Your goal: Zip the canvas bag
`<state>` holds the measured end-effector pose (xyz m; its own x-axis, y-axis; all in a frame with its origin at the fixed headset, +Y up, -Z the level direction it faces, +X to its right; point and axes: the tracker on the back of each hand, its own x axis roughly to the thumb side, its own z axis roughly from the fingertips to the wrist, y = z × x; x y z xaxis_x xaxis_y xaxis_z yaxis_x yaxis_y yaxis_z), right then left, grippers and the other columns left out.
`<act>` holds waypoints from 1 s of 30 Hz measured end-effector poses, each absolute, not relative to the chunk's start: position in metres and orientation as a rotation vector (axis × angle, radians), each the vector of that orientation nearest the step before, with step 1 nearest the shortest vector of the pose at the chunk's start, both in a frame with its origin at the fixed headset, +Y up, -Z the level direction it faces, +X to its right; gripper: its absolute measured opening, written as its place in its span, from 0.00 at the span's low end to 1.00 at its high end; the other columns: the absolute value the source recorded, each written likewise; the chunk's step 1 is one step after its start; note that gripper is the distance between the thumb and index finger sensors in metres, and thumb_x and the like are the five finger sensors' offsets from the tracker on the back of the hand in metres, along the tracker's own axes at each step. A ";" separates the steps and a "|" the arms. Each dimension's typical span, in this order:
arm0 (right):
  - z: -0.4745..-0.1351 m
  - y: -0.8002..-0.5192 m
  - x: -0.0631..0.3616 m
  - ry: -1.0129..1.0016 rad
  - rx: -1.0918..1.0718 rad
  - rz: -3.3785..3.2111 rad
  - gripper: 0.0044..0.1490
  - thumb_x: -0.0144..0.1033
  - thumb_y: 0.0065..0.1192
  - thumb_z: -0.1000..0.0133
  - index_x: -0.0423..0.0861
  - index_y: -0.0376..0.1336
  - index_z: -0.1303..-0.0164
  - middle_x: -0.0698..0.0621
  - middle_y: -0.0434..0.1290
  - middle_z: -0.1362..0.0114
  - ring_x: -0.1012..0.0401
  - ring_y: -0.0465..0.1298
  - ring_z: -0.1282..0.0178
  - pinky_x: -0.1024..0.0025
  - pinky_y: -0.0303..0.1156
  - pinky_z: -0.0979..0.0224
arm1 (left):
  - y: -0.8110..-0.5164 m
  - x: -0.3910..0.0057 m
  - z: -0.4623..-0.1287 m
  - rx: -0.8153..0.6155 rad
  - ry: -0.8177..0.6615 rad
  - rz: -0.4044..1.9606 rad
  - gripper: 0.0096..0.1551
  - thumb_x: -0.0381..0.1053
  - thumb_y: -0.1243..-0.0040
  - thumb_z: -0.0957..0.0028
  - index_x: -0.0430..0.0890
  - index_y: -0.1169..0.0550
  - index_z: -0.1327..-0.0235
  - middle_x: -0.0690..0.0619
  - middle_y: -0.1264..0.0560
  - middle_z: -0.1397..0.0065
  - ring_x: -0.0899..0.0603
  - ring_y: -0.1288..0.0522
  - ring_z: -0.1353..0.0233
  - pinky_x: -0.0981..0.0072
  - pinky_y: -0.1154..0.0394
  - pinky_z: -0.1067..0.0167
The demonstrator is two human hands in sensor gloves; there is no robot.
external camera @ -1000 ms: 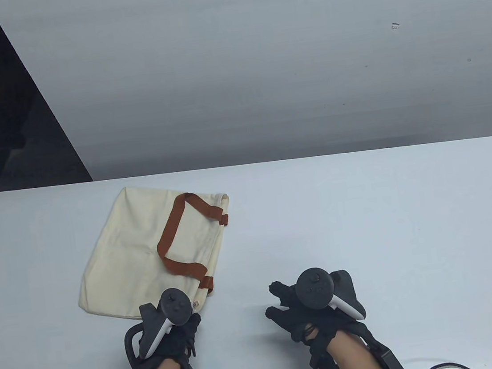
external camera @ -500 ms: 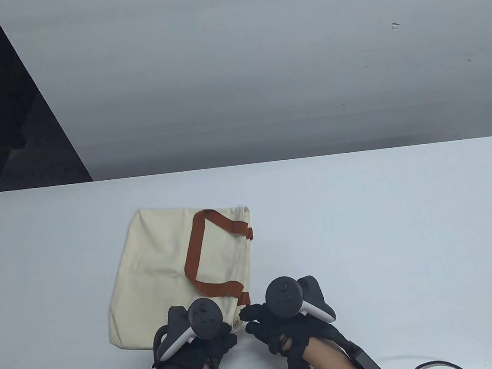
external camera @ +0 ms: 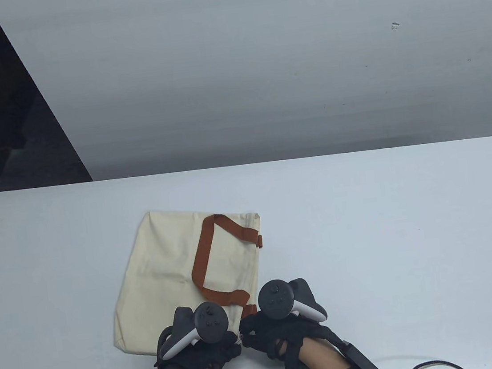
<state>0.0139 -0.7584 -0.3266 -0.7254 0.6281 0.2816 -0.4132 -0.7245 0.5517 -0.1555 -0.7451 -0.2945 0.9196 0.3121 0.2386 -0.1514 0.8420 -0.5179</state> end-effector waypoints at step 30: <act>-0.327 -0.731 0.015 0.401 0.506 2.743 0.25 0.41 0.65 0.55 0.42 0.67 0.52 0.49 0.74 0.60 0.51 0.73 0.60 0.50 0.66 0.51 | -0.737 -0.151 -0.286 -0.601 -0.384 0.268 0.22 0.62 0.44 0.60 0.60 0.16 0.57 0.55 0.15 0.60 0.42 0.18 0.60 0.48 0.24 0.54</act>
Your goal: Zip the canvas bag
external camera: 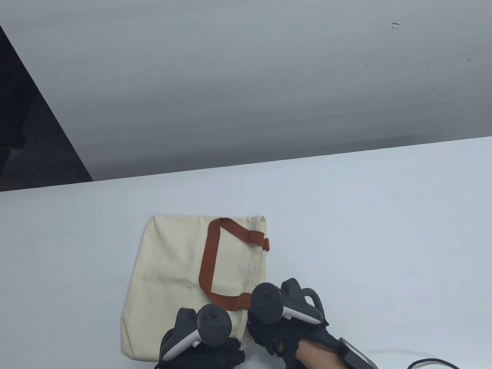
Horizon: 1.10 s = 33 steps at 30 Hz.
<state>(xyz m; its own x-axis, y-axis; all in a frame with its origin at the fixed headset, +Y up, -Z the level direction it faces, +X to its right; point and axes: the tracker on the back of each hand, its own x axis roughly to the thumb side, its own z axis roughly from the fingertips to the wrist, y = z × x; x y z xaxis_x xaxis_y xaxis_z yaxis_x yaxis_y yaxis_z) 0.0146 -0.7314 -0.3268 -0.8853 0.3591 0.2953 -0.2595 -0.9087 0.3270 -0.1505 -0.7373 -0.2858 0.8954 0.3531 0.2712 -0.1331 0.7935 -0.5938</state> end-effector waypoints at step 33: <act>-0.353 -0.736 0.157 0.199 -0.736 2.763 0.24 0.42 0.64 0.53 0.43 0.66 0.50 0.50 0.73 0.58 0.51 0.73 0.57 0.50 0.65 0.46 | -0.730 -0.235 -0.316 -0.427 -0.020 0.392 0.22 0.63 0.44 0.59 0.58 0.15 0.58 0.55 0.15 0.60 0.42 0.18 0.60 0.48 0.24 0.55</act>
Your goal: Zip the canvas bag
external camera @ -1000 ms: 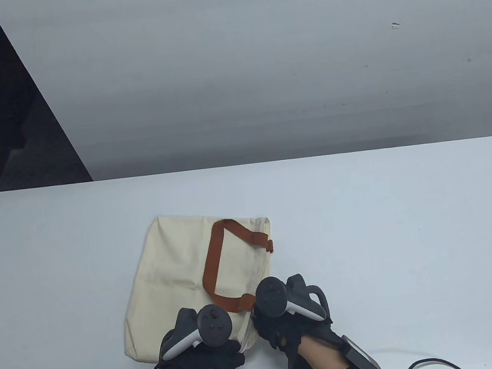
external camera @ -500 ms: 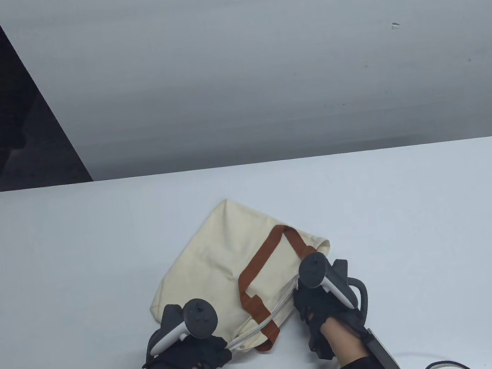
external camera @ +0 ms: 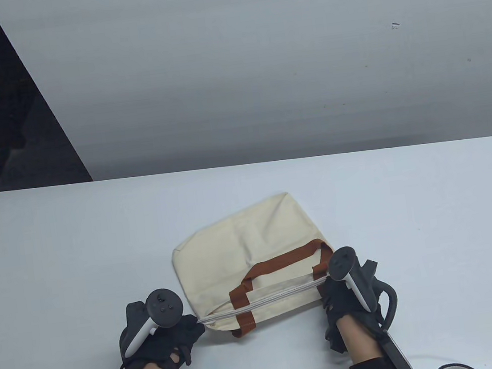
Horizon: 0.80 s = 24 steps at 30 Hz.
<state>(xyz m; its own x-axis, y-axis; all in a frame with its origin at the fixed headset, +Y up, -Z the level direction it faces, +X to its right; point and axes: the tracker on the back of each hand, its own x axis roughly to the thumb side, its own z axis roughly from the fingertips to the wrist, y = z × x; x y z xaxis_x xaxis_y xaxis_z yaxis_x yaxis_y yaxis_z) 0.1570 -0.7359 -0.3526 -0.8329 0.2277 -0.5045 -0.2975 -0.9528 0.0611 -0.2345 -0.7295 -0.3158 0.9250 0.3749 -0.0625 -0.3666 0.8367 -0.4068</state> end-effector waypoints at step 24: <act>-0.345 -0.752 0.160 0.381 -0.600 2.757 0.26 0.51 0.57 0.54 0.46 0.70 0.54 0.49 0.76 0.59 0.50 0.75 0.60 0.50 0.68 0.50 | -0.719 -0.241 -0.311 -0.411 0.092 0.211 0.23 0.64 0.44 0.58 0.59 0.16 0.55 0.54 0.15 0.57 0.42 0.17 0.58 0.46 0.24 0.52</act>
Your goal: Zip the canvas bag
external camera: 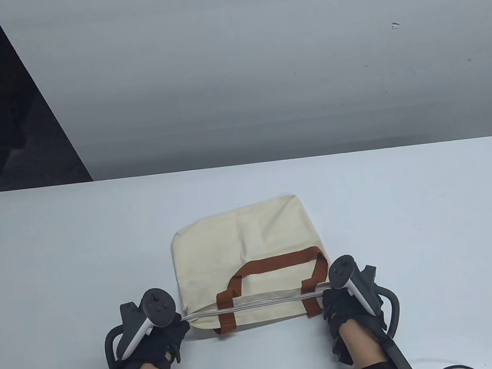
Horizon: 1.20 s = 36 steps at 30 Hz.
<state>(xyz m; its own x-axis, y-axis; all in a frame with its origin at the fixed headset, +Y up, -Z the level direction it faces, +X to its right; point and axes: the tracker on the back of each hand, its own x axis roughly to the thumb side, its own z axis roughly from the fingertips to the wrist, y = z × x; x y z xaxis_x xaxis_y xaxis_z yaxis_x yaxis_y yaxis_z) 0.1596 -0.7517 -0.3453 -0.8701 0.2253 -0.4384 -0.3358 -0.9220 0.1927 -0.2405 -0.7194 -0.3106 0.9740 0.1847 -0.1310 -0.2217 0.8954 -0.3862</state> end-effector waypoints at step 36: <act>-0.306 -0.656 0.136 -0.279 0.015 2.604 0.29 0.46 0.53 0.51 0.47 0.66 0.42 0.45 0.73 0.40 0.44 0.72 0.38 0.39 0.59 0.34 | -0.656 -0.211 -0.273 0.147 -0.068 0.404 0.37 0.69 0.50 0.58 0.65 0.35 0.30 0.54 0.37 0.18 0.40 0.35 0.20 0.37 0.35 0.30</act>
